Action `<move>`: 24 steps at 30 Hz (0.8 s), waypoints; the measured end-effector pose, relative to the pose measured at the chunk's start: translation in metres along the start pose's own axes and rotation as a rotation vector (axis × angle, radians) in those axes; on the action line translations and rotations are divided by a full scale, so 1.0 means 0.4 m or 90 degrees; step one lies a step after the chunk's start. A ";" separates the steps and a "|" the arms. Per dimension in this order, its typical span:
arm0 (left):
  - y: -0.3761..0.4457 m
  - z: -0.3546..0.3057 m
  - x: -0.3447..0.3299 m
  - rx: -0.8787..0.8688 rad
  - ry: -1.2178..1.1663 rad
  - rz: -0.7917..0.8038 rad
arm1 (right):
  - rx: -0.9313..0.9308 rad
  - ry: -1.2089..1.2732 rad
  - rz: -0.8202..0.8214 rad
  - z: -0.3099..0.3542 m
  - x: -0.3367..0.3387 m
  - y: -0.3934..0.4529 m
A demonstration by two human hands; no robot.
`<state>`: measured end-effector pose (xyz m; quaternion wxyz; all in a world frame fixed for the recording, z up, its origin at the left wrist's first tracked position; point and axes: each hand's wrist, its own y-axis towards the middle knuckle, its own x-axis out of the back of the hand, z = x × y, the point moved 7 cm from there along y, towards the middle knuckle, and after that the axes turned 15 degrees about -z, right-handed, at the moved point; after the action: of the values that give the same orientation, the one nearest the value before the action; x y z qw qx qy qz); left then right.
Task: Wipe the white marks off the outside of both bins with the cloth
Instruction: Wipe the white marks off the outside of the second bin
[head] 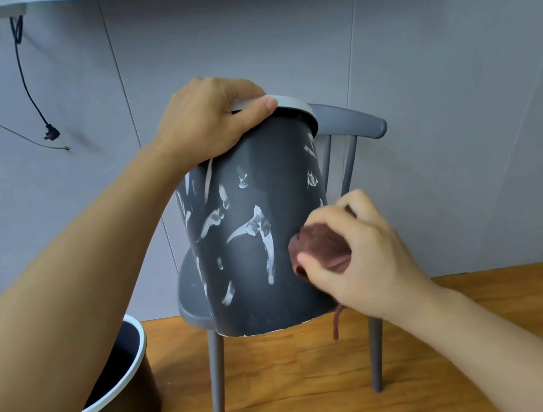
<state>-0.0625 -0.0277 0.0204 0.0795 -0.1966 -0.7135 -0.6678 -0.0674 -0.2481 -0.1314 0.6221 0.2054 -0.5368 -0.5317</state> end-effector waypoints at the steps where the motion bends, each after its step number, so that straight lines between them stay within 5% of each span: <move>1: -0.001 0.000 0.000 -0.001 -0.007 0.003 | 0.044 0.013 0.063 0.010 -0.010 -0.020; 4: -0.007 0.001 0.007 -0.016 -0.014 0.015 | 0.086 0.022 0.182 -0.001 -0.014 -0.054; 11: -0.009 0.007 0.026 -0.055 0.029 0.051 | -0.055 0.058 -0.084 -0.074 0.088 0.022; 24: -0.007 -0.041 0.025 -0.030 0.064 -0.042 | 0.005 0.026 -0.027 0.016 -0.033 -0.017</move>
<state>-0.0751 -0.0423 0.0231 0.0882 -0.1409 -0.6990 -0.6955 -0.0740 -0.2368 -0.1410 0.6208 0.2300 -0.5212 -0.5386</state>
